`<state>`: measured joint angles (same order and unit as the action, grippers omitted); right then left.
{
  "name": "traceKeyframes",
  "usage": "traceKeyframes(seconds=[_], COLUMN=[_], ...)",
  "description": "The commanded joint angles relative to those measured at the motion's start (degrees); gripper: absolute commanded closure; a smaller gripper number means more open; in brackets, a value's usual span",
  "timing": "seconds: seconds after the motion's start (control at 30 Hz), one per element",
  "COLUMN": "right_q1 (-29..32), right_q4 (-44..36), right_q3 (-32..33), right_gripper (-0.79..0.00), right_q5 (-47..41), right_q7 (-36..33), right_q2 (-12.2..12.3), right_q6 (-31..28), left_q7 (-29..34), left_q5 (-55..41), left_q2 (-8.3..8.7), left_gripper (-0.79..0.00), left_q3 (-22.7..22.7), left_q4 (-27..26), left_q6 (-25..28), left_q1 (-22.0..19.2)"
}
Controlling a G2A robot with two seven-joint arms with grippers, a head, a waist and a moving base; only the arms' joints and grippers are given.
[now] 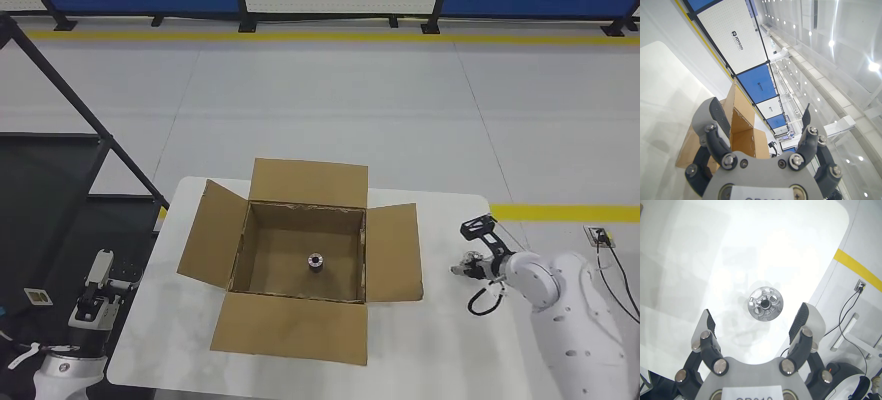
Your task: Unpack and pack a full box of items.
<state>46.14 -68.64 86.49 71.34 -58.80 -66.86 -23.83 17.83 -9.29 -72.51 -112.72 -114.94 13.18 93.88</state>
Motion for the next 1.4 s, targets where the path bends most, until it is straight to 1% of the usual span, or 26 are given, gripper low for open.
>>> traceKeyframes(seconds=[0.0,0.07,0.1,0.13,0.17,0.2,0.47,0.53,0.63,0.7,0.77,0.8,0.87,0.93,1.0,1.07,1.1,1.2,1.3,1.37], right_q1=[-1.0,-2.0,-2.4,-2.9,-3.4,-3.9,-6.5,-6.8,-6.0,-4.9,-3.0,-1.7,0.9,2.9,3.2,1.3,-0.3,-7.9,-17.2,-22.9], right_q4=[2.8,4.9,5.8,6.8,7.8,8.7,14.1,13.8,10.5,5.4,-2.9,-8.2,-20.2,-31.9,-40.7,-44.6,-44.9,-40.4,-30.5,-23.0], right_q3=[-0.3,-0.8,-1.1,-1.3,-1.6,-1.8,-1.9,-1.6,0.1,1.1,2.1,2.4,2.1,0.4,-3.0,-7.9,-10.8,-20.9,-31.6,-38.3], right_gripper=[-0.785,-0.785,-0.376,-0.169,-0.074,0.000,0.000,0.000,0.000,0.000,0.000,0.000,0.000,0.000,0.000,0.000,0.000,0.000,0.000,0.000], right_q5=[0.3,0.8,0.9,1.3,1.7,1.7,-0.5,-1.6,-5.2,-7.4,-8.8,-10.0,-10.0,-10.0,-10.1,-10.1,-10.5,-11.1,-13.8,-18.1], right_q7=[1.0,1.6,1.9,1.9,2.0,2.3,6.0,7.2,9.8,10.9,11.1,11.1,9.2,7.3,5.7,4.1,3.6,0.8,-0.5,-0.2], right_q2=[0.1,0.1,0.1,0.2,0.2,0.2,0.5,0.6,1.1,1.4,1.7,1.7,1.8,1.8,1.6,1.3,1.1,-0.1,-2.5,-4.6], right_q6=[0.2,0.6,0.4,0.7,1.3,1.2,-0.1,-0.9,-4.4,-6.0,-6.0,-6.0,-4.2,-2.6,-2.4,-3.6,-4.3,-5.7,-5.3,-6.3], left_q7=[0.0,0.0,0.0,0.0,0.0,0.0,0.0,0.0,0.0,0.0,0.0,0.0,0.0,0.0,0.0,0.0,0.0,0.0,0.0,0.0], left_q5=[0.0,0.0,0.0,0.0,0.0,0.0,0.0,0.0,0.0,0.0,0.0,0.0,0.0,0.0,0.0,0.0,0.0,0.0,0.0,0.0], left_q2=[0.00,0.00,0.00,0.00,0.00,0.00,0.00,0.00,0.00,0.00,0.00,0.00,0.00,0.00,0.00,0.00,0.00,0.00,0.00,0.00], left_gripper=[-0.785,-0.785,-0.785,-0.785,-0.785,-0.785,-0.785,-0.785,-0.785,-0.785,-0.785,-0.785,-0.785,-0.785,-0.785,-0.785,-0.785,-0.785,-0.785,-0.785], left_q3=[0.0,0.0,0.0,0.0,0.0,0.0,0.0,0.0,0.0,0.0,0.0,0.0,0.0,0.0,0.0,0.0,0.0,0.0,0.0,0.0], left_q4=[0.0,0.0,0.0,0.0,0.0,0.0,0.0,0.0,0.0,0.0,0.0,0.0,0.0,0.0,0.0,0.0,0.0,0.0,0.0,0.0], left_q6=[0.0,0.0,0.0,0.0,0.0,0.0,0.0,0.0,0.0,0.0,0.0,0.0,0.0,0.0,0.0,0.0,0.0,0.0,0.0,0.0], left_q1=[0.0,0.0,0.0,0.0,0.0,0.0,0.0,0.0,0.0,0.0,0.0,0.0,0.0,0.0,0.0,0.0,0.0,0.0,0.0,0.0])
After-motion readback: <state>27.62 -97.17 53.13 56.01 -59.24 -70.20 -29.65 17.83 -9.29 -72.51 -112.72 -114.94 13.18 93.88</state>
